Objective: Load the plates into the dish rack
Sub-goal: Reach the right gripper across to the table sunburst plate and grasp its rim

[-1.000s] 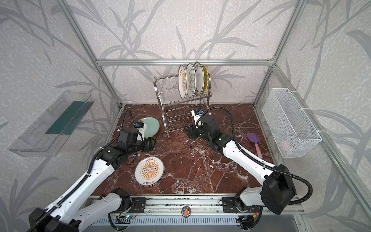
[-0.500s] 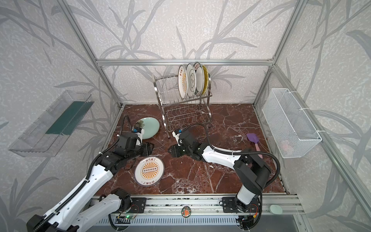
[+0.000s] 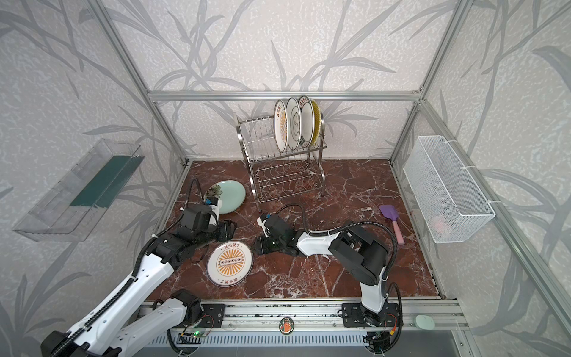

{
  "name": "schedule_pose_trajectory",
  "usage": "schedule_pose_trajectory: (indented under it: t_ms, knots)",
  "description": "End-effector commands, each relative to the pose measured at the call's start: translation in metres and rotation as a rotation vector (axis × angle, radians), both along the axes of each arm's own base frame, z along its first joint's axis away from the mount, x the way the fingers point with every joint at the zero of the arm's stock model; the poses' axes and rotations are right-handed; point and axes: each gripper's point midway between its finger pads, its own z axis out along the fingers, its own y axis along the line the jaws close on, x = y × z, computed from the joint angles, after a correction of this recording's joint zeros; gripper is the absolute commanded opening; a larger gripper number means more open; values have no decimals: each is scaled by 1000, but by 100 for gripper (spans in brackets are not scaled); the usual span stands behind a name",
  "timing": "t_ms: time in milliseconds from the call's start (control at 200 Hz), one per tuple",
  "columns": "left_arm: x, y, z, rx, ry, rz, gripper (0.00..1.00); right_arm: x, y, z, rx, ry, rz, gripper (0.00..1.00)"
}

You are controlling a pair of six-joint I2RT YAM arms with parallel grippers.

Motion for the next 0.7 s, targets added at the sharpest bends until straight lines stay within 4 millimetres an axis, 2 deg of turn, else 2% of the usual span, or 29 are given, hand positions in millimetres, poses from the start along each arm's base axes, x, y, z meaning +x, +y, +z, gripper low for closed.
schedule_pose_trajectory:
  t_ms: [0,415,695]
  knots:
    - [-8,3,-3,13,21,-6,57,-5,8,-1,40,24,14,53]
    - [-10,6,-3,22,24,3,57,-8,15,-15,61,79,20,47]
    - [-9,6,-4,27,28,1,57,-9,24,-17,98,116,22,41]
